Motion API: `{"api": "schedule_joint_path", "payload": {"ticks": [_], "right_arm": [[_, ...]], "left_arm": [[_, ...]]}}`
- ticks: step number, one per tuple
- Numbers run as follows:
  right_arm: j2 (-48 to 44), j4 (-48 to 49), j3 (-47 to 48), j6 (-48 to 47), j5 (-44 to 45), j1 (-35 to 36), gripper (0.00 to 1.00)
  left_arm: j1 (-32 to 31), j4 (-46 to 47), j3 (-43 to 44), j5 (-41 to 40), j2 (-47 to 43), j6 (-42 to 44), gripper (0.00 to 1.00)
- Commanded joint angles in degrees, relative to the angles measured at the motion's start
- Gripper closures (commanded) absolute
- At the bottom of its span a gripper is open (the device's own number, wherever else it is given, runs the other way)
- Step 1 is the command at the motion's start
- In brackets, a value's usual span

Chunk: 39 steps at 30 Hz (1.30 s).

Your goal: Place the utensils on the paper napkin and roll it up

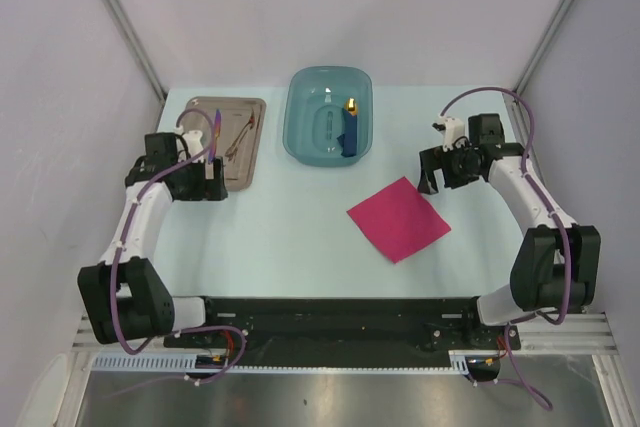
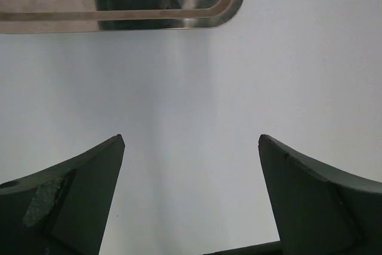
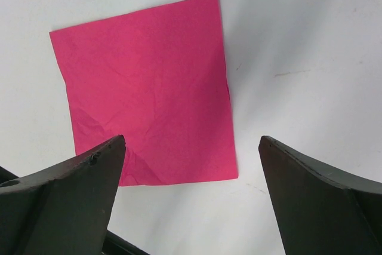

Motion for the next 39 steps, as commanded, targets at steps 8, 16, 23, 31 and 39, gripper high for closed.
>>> {"api": "schedule_joint_path", "payload": {"ticks": [8, 16, 23, 31, 39], "right_arm": [[6.6, 0.4, 8.3, 0.6, -0.5, -0.1, 0.0], [10.3, 0.3, 11.4, -0.4, 0.7, -0.1, 0.0], [12.9, 0.2, 12.8, -1.2, 1.7, -0.1, 0.0], [16.2, -0.6, 15.3, -2.4, 3.1, -0.1, 0.0], [19.4, -1.1, 18.2, -3.3, 4.4, 0.0, 0.0]], "left_arm": [[0.3, 7.7, 20.1, -3.5, 17.5, -3.0, 0.0], [0.3, 9.5, 39.5, -6.0, 35.6, -7.3, 0.07], [0.3, 9.5, 49.9, -8.8, 48.1, -8.3, 0.15], [0.1, 9.0, 54.6, -10.1, 56.0, -5.8, 0.27], [0.1, 6.6, 60.1, -10.2, 61.7, -4.5, 0.41]]}}
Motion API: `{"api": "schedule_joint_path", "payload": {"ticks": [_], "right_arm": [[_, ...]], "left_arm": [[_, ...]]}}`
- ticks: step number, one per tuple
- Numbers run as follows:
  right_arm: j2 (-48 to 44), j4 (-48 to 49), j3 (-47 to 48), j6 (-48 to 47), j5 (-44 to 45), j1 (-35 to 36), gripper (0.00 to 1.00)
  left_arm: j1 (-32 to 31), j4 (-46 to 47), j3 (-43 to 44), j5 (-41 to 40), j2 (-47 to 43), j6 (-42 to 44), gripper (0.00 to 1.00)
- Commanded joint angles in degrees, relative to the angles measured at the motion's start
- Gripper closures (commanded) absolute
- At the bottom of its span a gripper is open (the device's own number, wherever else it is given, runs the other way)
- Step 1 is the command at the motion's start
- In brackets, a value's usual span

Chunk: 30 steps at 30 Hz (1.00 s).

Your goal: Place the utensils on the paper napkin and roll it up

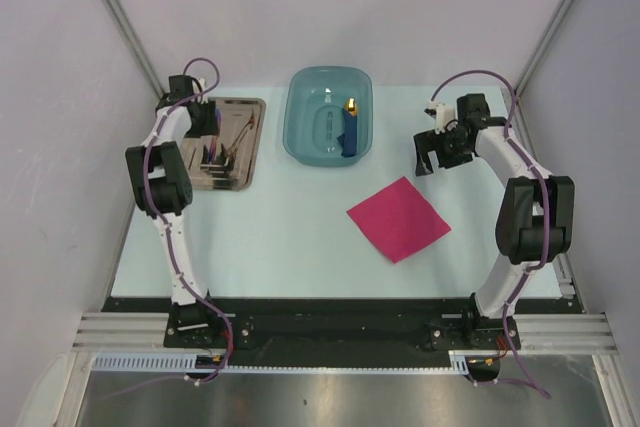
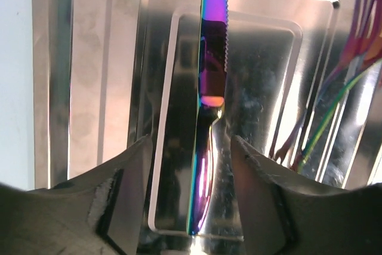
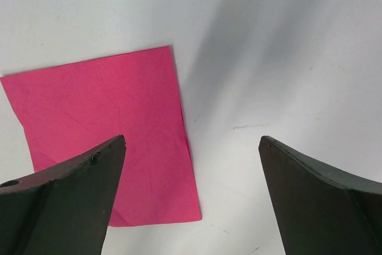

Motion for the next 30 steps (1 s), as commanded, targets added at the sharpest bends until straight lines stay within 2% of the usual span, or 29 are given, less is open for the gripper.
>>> {"api": "schedule_joint_path", "payload": {"ticks": [1, 8, 12, 21, 30], "right_arm": [[1.5, -0.4, 3.6, -1.4, 1.5, 0.0, 0.0], [2.8, -0.3, 3.9, -1.8, 2.6, 0.5, 0.0], [3.1, -0.4, 4.4, -2.4, 3.7, 1.3, 0.0], [3.9, -0.3, 4.5, -2.6, 4.3, 1.6, 0.0], [4.2, -0.4, 4.8, -2.5, 3.9, 1.7, 0.0]], "left_arm": [[0.2, -1.4, 5.1, -0.7, 2.4, 1.8, 0.44], [0.0, -6.9, 13.7, 0.1, 7.5, 2.2, 0.5], [-0.1, -9.7, 13.6, 0.5, 8.2, 2.5, 0.54], [-0.6, -12.9, 13.4, 0.4, 9.4, 3.1, 0.54], [-0.4, -8.4, 9.6, 7.0, 4.0, 1.1, 0.54]]}}
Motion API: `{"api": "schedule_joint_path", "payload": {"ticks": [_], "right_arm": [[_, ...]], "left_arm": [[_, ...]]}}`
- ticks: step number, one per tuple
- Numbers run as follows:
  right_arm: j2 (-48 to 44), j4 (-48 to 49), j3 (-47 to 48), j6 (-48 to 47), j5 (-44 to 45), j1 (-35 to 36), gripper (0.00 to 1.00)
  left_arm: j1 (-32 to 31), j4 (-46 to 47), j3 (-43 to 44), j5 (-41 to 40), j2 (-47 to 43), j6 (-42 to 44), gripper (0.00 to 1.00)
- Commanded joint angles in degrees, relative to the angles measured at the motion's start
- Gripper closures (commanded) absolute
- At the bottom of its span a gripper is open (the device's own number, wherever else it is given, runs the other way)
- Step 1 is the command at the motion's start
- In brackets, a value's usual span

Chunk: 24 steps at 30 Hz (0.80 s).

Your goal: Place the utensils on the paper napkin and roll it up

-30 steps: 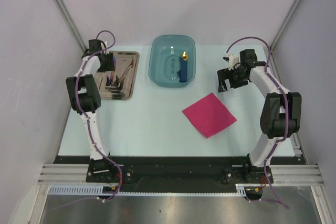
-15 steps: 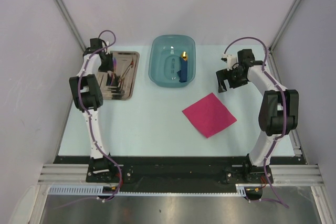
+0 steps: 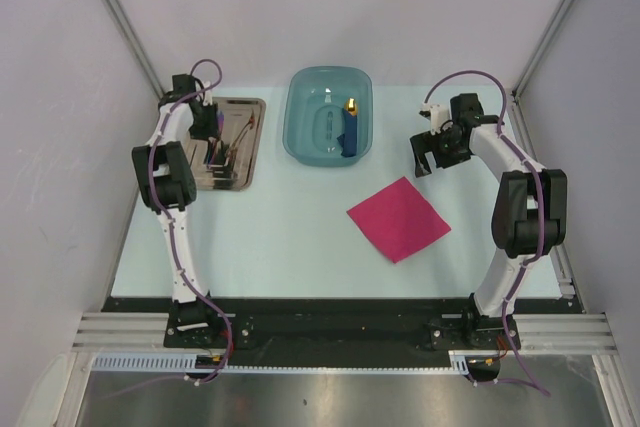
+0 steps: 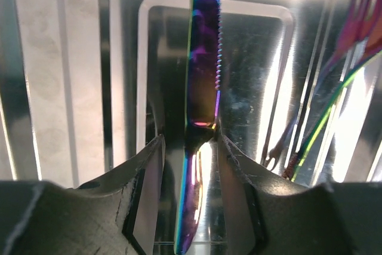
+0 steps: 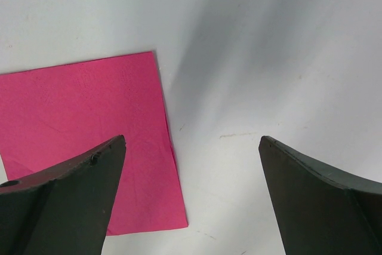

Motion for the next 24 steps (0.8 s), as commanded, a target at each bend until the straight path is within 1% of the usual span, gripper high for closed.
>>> {"api": "schedule_joint_path", "payload": {"ticks": [1, 4, 6, 8, 13, 17, 24], "right_arm": [[0.3, -0.3, 2.4, -0.6, 0.1, 0.3, 0.0], [0.1, -0.4, 2.0, -0.5, 0.0, 0.1, 0.0], [-0.1, -0.3, 1.9, -0.4, -0.1, 0.1, 0.0], [-0.2, -0.3, 1.9, -0.3, -0.1, -0.1, 0.0], [-0.4, -0.4, 1.9, -0.2, -0.8, -0.6, 0.0], [-0.5, -0.4, 1.9, -0.3, -0.8, -0.7, 0.0], [-0.2, -1.0, 2.8, -0.9, -0.8, -1.4, 0.0]], "left_arm": [[0.1, 1.2, -1.4, 4.1, -4.2, -1.0, 0.54], [0.2, 1.9, -0.9, 4.1, -4.7, -0.8, 0.54], [0.2, 0.0, 0.1, 3.3, -3.7, -0.3, 0.55], [0.2, -1.8, 0.7, 3.2, -3.2, 0.2, 0.58], [0.2, -2.9, 0.3, 1.6, -1.9, 0.8, 0.61], [0.2, -6.1, 2.2, -0.1, 0.5, 2.1, 0.66], [-0.5, -7.7, 2.6, -2.2, 2.6, 3.0, 0.67]]}}
